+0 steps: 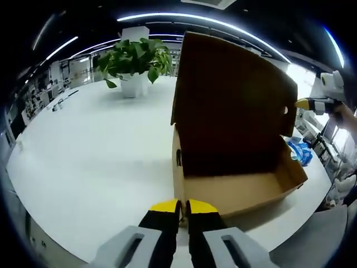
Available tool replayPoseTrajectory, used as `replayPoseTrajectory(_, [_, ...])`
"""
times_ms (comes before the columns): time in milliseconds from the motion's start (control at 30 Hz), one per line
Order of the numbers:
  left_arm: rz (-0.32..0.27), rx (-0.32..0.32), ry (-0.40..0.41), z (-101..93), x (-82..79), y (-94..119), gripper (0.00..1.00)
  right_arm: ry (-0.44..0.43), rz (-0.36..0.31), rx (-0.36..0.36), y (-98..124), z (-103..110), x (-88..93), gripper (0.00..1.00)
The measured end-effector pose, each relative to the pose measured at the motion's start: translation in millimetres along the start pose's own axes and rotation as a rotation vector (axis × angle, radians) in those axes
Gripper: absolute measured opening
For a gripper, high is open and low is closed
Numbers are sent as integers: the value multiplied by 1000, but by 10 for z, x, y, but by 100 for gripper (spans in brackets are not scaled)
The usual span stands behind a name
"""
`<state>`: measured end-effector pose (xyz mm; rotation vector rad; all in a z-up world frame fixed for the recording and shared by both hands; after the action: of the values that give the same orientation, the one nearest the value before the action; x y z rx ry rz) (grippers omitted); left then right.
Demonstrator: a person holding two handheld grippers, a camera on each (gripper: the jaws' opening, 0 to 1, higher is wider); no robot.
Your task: Operate the shoe box by opening the lid, removing the specified soft item, and placing it in the target area until the item is outside and the box remains undamaged.
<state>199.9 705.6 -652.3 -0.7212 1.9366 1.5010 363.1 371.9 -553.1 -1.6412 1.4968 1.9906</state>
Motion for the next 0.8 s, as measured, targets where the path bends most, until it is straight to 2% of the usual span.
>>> replayPoseTrajectory(267, [-2,8,3,-1,-4,1,4,-33,-11,-17,140,104,112,0])
replayPoseTrajectory(800, [-2,13,-12,-4,-11,6,5,-115,-39,-25,280,280,337,1])
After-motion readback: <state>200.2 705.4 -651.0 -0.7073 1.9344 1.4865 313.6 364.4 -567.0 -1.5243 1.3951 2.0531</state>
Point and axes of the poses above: the point that each gripper's makers call its tool centre point, and the gripper's own axes: y roughly backward along the fingers, z roughly to its left, x roughly out of its underside, the point moved 8 cm from there along y, roughly backward along the fingers, and after that the axes turned 5 degrees about x, right-handed, at the moved point
